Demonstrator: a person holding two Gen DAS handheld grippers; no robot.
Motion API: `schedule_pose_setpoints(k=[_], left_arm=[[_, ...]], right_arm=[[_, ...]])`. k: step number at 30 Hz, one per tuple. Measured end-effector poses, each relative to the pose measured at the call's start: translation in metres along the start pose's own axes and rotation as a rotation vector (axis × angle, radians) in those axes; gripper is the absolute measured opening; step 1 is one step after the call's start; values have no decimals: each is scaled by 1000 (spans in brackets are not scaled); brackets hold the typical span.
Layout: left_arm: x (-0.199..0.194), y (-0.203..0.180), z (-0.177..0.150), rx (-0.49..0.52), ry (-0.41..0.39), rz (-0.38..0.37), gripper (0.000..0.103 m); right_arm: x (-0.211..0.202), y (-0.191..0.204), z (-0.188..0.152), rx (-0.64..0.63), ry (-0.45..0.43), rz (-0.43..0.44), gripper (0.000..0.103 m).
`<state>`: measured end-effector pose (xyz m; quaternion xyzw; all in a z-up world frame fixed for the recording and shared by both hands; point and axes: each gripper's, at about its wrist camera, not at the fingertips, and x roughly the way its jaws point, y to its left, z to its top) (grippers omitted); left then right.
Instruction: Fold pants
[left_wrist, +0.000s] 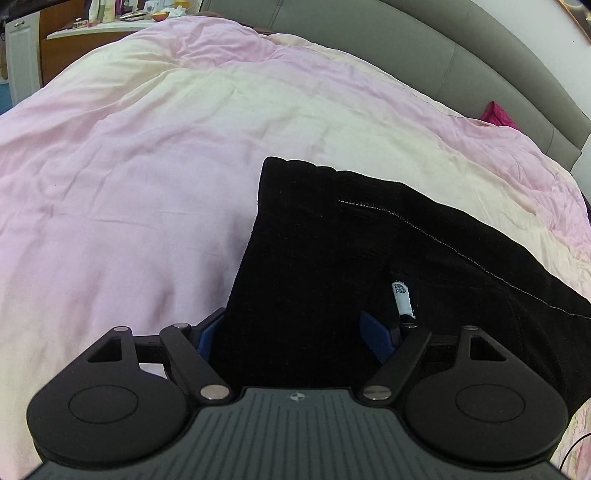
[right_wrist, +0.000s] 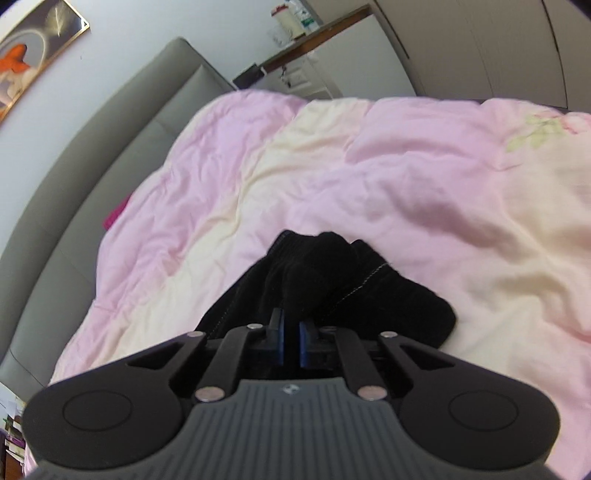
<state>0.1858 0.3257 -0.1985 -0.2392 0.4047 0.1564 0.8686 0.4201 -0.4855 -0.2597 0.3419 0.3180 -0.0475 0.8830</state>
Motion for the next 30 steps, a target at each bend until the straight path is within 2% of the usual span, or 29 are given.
schedule_pose_setpoints(k=[4,5,7,8,9,11,13,14,15,16,19,22,24,25,27,30], left_arm=[[1,-3,-4,33,0,16,90],[1,-4,-6,45,4,20,90],[-3,-3,-7,58,17,22,90],[-6,-2,-7,60,20,18,90],[-11,0,-7,63,22,18,90],[-22,4,-9,52,19,28,90],[-31,11,-11,7,17,25,90],[-35,15,-14,-20,17,17,90],[-38,19,-17,-49,18,2,90],[-41,23,-22,-82,23,-18,90],[-47,28,-36,-138,6,-56,91],[-49,30,-41,-146,1,-48,92],[-48,41,-49,-246,40,-41,92],[-49,48,-58,-326,64,-67,92],[-48,60,-78,-485,87,-145,92],[-36,64,-102,-687,59,-268,92]], right_arm=[[-6,-13,-10,4,-33,-5,2],[1,-15,-13,-30,-26,-34,3],[24,-20,-23,-93,18,-150,16],[32,-27,-26,-64,50,-176,15],[31,-37,-29,10,53,-164,15],[18,-47,-36,126,3,-119,19],[4,-45,-46,130,-4,-103,26],[-3,-43,-51,124,-2,-105,31],[-10,-41,-58,126,10,-107,43],[-17,-40,-66,143,17,-100,49],[-31,-42,-92,221,43,-49,54],[-36,-40,-117,263,57,-20,54],[-38,-37,-131,285,62,-12,54],[-39,-35,-138,299,63,-2,54],[-41,-28,-146,305,69,18,54],[-45,-18,-147,287,75,46,55]])
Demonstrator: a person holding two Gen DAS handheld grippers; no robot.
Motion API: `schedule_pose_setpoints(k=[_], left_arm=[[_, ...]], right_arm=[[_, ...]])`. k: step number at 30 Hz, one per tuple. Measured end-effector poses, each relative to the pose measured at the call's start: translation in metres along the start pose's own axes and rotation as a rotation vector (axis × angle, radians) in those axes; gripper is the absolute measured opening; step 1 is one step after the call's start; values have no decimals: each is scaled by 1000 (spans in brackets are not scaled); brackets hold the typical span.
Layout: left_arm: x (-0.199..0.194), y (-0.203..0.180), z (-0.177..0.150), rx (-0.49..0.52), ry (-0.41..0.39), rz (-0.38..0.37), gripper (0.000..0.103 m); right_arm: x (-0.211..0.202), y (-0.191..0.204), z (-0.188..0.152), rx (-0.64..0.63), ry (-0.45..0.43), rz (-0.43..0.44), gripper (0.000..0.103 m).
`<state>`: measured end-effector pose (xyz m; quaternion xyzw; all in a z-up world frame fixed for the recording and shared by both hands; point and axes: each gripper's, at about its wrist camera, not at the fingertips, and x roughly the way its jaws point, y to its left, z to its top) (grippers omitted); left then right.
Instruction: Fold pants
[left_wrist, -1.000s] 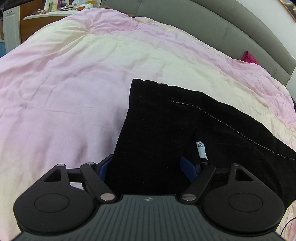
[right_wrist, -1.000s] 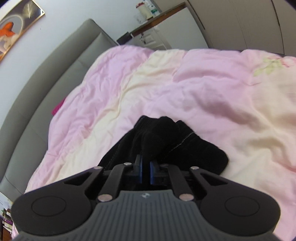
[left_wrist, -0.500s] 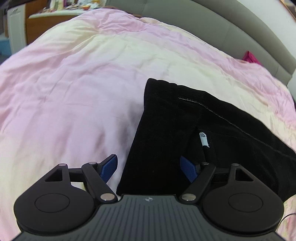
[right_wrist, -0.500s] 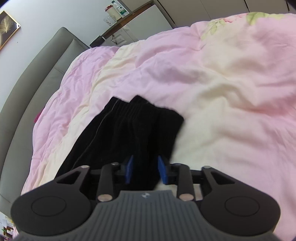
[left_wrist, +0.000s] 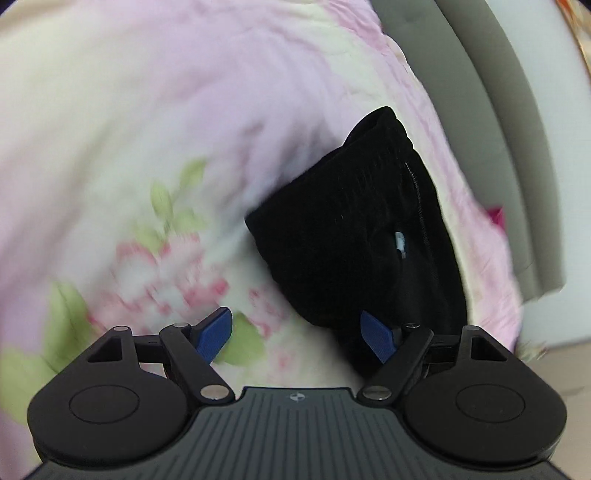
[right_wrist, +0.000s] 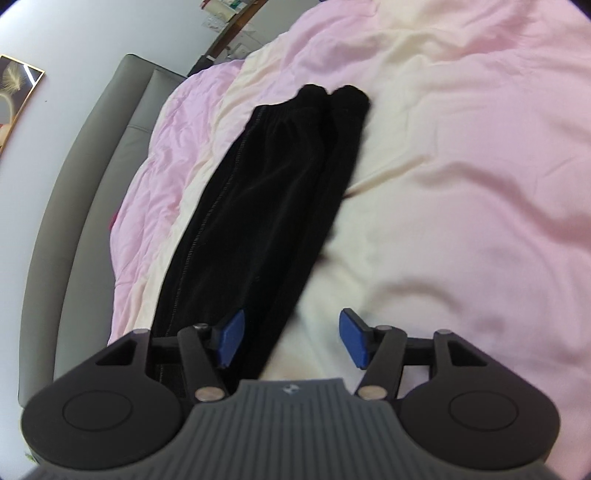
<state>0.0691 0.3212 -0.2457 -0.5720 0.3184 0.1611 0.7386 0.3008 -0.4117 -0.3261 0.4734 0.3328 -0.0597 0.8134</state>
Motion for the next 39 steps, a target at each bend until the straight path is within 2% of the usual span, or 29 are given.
schedule_pose_setpoints(k=[2,5,8,10,12,14,15,16,18,21,23,28,29,32,34,35,36,37,38,39], left_arm=[[13,7,-8,-103,-49,-83,92],[33,12,-18,-223,-190,-171,95],[48,13,-28,-344,-328,-215,95],[56,7,-30,-358,-378,-228,101],[65,-6,-23,-318,-359,-224,103],[71,-17,-16,-297,-342,-189,99],[71,-18,-14,-307,-349,-178,80],[71,-16,-13,-318,-352,-169,55],[69,-12,-9,-289,-355,-190,48],[61,-14,-4,-209,-356,-237,45],[60,-17,0,-187,-349,-245,45],[63,-19,9,-212,-312,-228,45],[57,-15,3,-207,-306,-228,45],[61,-16,7,-201,-301,-226,45],[64,-17,11,-207,-302,-222,45],[65,-18,12,-203,-313,-218,45],[64,-20,13,-198,-317,-220,45],[62,-22,14,-193,-324,-227,44],[58,-25,12,-182,-332,-240,44],[54,-29,14,-165,-339,-249,43]], right_arm=[[-2,4,-3,18,0,32,56],[-3,8,-11,35,22,77,56],[-7,16,-16,4,32,98,56],[-10,18,-18,-19,32,106,56],[-8,16,-20,-28,40,92,56],[0,10,-20,-14,63,72,56],[6,7,-21,1,85,66,57],[11,3,-21,17,101,68,58],[16,-1,-20,41,104,79,63],[21,-4,-17,90,70,126,72],[25,-7,-11,127,34,152,73],[50,-22,22,276,-92,172,72],[56,-26,30,310,-111,170,72],[76,-34,48,427,-137,186,73],[86,-30,57,436,-145,173,71],[89,-25,61,413,-150,154,66],[91,-19,65,370,-146,117,38],[93,-10,69,295,-138,53,22],[93,-5,71,243,-135,29,18],[89,-4,73,214,-143,44,11]])
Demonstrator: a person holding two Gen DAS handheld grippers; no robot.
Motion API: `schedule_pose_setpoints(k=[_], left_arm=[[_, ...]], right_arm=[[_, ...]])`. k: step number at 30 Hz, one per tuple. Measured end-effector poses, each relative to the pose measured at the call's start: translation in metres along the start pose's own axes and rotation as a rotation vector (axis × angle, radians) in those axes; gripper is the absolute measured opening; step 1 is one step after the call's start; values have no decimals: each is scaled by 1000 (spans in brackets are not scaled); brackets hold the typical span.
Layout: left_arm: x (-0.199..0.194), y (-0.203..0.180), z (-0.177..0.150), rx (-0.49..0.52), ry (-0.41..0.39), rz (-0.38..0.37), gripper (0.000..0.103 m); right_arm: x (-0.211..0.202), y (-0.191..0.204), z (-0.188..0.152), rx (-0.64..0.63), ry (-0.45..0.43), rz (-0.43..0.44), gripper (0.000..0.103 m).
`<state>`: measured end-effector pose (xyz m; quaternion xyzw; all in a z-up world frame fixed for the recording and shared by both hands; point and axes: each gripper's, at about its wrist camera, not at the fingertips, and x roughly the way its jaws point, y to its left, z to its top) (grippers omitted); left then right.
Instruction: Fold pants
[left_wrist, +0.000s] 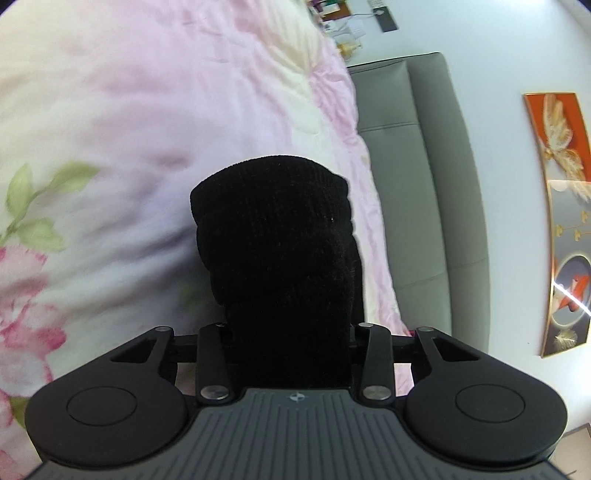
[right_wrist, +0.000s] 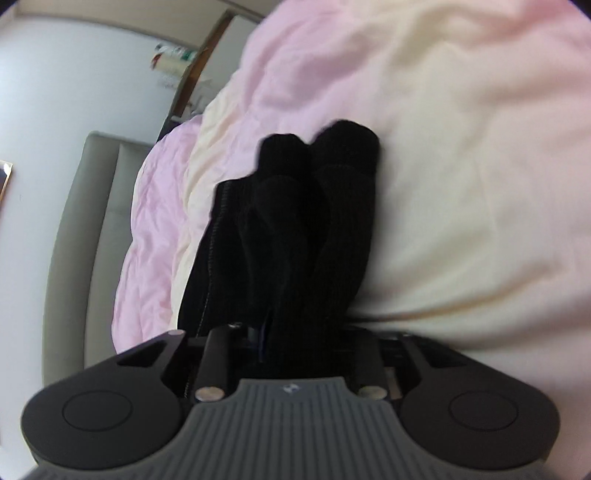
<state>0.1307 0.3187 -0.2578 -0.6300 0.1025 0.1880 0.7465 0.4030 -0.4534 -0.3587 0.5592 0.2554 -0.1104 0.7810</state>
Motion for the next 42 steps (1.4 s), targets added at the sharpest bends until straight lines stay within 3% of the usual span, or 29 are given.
schedule_pose_setpoints(k=[6,11,13,15,17,19,21,24,30,35,39,42], left_arm=[[-22,-43,20,161,18,-59,41],[-65,-42,54,153,-39,-64,41],[-75,-28,67,147,-33,-12,41],[-76,0,79,86,-2,87,41],[-74,34,82,-31,28,203,41],[-69,52,80,-91,36,264,42],[-65,46,79,-45,38,292,44],[-65,29,80,25,53,327,46],[-74,25,90,-39,90,314,48],[-85,9,104,19,101,338,49],[-90,-6,109,80,118,399,50],[-103,-17,108,138,71,495,52]], right_arm=[[-43,16,13,-54,17,137,9],[-108,26,3,-85,96,199,9],[-127,16,-6,-76,116,208,9],[-139,-6,-22,-82,144,177,8],[-138,-37,-38,-44,201,80,9],[-134,-73,-48,93,284,-64,8],[-134,-88,-45,198,304,-31,11],[-143,-69,-43,63,283,-48,18],[-158,-78,-33,143,221,-43,23],[-175,-80,-31,100,196,-45,26],[-177,-81,-27,96,175,-37,30],[-181,-82,-25,97,161,-29,34]])
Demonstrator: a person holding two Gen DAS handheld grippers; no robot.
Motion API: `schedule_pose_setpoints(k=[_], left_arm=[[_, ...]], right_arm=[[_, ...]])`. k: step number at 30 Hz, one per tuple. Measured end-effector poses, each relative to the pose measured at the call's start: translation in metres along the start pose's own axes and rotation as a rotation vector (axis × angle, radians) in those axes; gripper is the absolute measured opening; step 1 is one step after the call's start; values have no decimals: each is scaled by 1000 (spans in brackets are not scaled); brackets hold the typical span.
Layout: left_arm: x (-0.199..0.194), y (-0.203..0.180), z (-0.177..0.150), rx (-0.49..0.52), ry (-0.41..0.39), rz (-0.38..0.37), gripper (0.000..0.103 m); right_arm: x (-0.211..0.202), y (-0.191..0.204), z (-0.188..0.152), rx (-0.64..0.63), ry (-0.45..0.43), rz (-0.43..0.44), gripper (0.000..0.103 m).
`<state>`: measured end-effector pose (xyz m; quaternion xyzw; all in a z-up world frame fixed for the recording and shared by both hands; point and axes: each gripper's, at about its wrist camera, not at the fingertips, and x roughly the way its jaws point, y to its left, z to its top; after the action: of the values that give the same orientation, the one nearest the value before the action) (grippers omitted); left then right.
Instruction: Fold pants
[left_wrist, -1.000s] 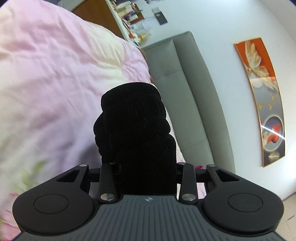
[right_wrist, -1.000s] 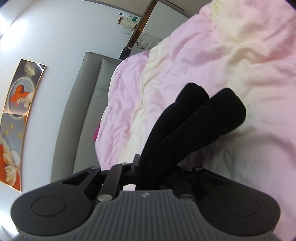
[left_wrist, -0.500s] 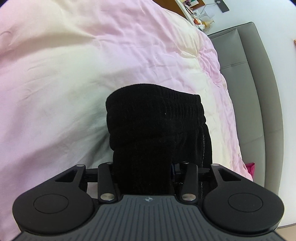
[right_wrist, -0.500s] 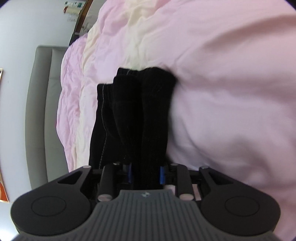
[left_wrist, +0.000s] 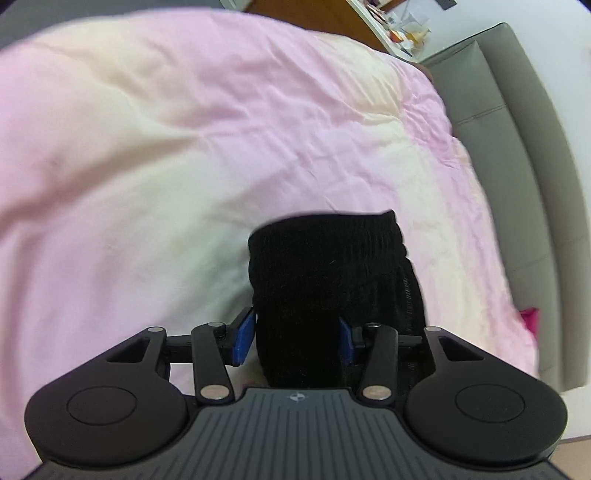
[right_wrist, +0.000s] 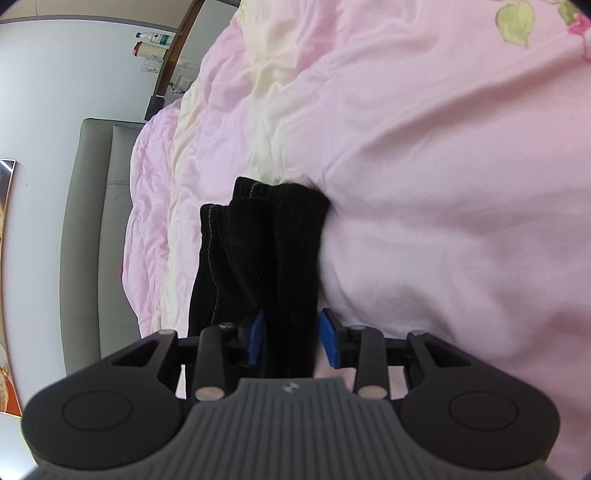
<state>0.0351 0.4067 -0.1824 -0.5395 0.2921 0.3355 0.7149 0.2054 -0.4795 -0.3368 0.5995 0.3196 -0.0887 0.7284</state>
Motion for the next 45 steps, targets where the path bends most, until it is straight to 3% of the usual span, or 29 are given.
schedule_pose_setpoints(k=[2,4,6,8,11,16,19,22,26,29,31,34,38,42,44,45], left_arm=[[-29,-5,0,63,-173,107,52],[-58,-22,-6,185,-345,206,65],[-78,-46,-23,334,-449,207,77],[-83,-75,-50,474,-461,136,82],[-69,-124,-107,655,-377,8,83],[-15,-201,-237,957,-117,-173,83],[14,-234,-321,1119,28,-240,83],[38,-257,-393,1248,124,-267,84],[62,-279,-460,1336,222,-290,84],[75,-290,-496,1391,261,-304,84],[83,-297,-514,1433,261,-301,84],[95,-304,-533,1476,272,-293,84],[108,-309,-550,1495,292,-288,84],[122,-306,-557,1491,306,-265,93],[130,-305,-559,1484,316,-257,99],[133,-305,-559,1470,324,-257,102]], right_arm=[[-1,0,1,-1,-5,1,35],[0,1,2,-13,-8,-2,35],[-1,2,2,-24,-19,4,36],[-1,2,3,-25,-34,27,36],[-2,4,4,-20,-55,61,37],[-10,5,6,-25,-76,76,44],[-14,4,8,-41,-105,50,45],[-22,8,9,-100,-167,7,45],[-18,9,9,-132,-160,14,46],[-9,8,10,-152,-134,24,49],[1,7,9,-155,-103,70,60],[12,12,7,-189,-86,114,65],[25,13,10,-208,-101,74,65],[39,9,19,-181,-117,83,63],[47,10,21,-205,-114,85,60],[51,12,22,-221,-110,78,51]])
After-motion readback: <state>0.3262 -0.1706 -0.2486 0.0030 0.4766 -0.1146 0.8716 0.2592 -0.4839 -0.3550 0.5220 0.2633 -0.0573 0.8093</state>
